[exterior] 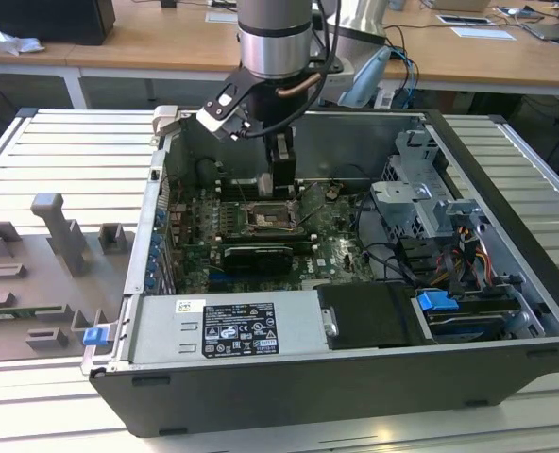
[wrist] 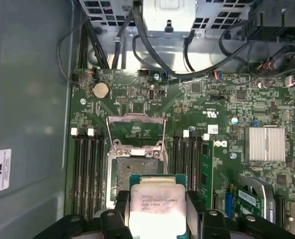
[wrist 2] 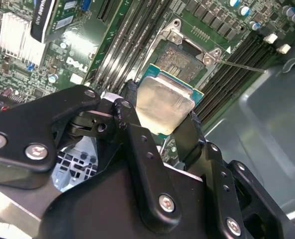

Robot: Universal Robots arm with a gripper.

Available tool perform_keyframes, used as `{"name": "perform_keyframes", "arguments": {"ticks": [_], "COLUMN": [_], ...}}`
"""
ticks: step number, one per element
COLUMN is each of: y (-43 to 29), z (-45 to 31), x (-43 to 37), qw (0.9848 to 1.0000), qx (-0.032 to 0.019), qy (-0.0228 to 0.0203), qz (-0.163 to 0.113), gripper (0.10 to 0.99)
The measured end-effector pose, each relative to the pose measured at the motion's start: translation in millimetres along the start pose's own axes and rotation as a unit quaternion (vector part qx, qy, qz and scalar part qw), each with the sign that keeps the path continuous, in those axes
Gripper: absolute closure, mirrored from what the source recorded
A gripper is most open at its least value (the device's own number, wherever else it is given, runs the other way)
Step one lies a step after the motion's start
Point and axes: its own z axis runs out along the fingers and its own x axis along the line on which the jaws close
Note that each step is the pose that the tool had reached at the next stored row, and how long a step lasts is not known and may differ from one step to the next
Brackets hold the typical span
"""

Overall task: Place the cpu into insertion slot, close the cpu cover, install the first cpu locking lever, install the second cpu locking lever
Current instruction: 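Place the cpu into insertion slot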

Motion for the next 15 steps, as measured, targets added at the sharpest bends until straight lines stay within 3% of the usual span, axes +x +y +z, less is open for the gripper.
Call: {"name": "perform_keyframes", "arguments": {"ticks": [7,15], "y": [-1.5,-3.6], "z": [14.8,31.9], "x": [0.7,0.7], "qw": [0.9996,0.9996], "qx": [0.0005,0.0005], "qy": [0.0024,0.0025], "qz": [-0.027,-0.029], "gripper": [0.545,0.545]}}
